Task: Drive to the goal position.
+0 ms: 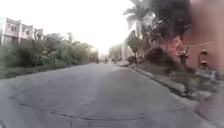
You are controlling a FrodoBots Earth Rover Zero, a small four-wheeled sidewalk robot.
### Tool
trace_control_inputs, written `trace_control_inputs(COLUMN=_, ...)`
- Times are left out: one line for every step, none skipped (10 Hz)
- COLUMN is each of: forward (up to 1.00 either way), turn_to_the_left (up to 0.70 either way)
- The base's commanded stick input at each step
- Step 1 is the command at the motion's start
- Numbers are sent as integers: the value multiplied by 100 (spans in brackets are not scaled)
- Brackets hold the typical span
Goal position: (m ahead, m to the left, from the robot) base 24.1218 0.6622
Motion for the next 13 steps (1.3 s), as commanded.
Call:
trace_control_inputs(forward=100, turn_to_the_left=4)
trace_control_inputs(forward=100, turn_to_the_left=4)
trace_control_inputs(forward=100, turn_to_the_left=4)
trace_control_inputs(forward=100, turn_to_the_left=4)
trace_control_inputs(forward=100, turn_to_the_left=4)
trace_control_inputs(forward=100, turn_to_the_left=4)
trace_control_inputs(forward=100, turn_to_the_left=4)
trace_control_inputs(forward=100, turn_to_the_left=4)
trace_control_inputs(forward=100, turn_to_the_left=4)
trace_control_inputs(forward=100, turn_to_the_left=-8)
trace_control_inputs(forward=100, turn_to_the_left=-31)
trace_control_inputs(forward=100, turn_to_the_left=-9)
trace_control_inputs(forward=100, turn_to_the_left=4)
